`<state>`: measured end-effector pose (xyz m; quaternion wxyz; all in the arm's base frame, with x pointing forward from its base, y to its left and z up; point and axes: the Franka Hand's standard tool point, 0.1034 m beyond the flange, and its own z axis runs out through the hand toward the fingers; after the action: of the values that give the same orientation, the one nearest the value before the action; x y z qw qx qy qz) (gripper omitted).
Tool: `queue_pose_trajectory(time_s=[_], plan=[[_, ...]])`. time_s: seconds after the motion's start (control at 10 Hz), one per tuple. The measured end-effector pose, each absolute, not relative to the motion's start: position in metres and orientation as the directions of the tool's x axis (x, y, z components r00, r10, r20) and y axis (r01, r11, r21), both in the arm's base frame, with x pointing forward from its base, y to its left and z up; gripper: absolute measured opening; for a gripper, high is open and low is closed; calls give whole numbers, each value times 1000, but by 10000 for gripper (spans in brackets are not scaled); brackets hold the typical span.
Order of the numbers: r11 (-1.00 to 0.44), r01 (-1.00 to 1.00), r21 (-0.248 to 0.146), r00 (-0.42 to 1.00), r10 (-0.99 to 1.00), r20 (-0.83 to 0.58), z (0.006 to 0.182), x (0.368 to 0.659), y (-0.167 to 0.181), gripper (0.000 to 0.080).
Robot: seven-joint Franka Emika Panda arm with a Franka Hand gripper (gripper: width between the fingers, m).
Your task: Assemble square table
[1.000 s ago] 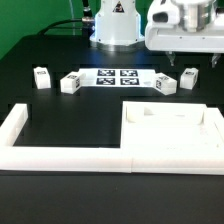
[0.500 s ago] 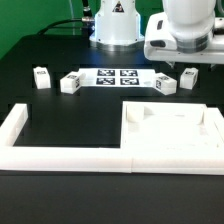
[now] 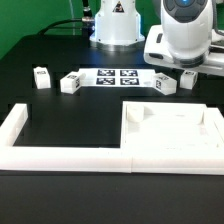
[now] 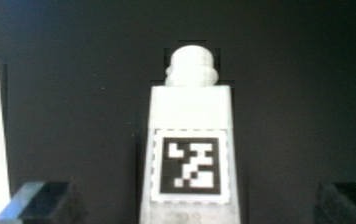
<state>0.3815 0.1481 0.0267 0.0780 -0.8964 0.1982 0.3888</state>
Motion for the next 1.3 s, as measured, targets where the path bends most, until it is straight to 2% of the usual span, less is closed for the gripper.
queue_pose_trajectory(time_s=[0.2,0.4,0.6,0.8,0.9,1.0,1.3], plan=[[-907,-422,15,619,-300,-726,23,380,149,649],[-904,-428,17,602,-299,-741,9,369,159,649],[-896,-443,18,590,-307,-747,5,368,158,649],[-896,-443,19,589,-307,-747,5,368,158,386],[-896,-443,19,589,-307,-747,5,368,158,386],[-896,-443,19,589,-307,-747,5,368,158,285],[-896,-443,19,589,-307,-747,5,368,158,285]])
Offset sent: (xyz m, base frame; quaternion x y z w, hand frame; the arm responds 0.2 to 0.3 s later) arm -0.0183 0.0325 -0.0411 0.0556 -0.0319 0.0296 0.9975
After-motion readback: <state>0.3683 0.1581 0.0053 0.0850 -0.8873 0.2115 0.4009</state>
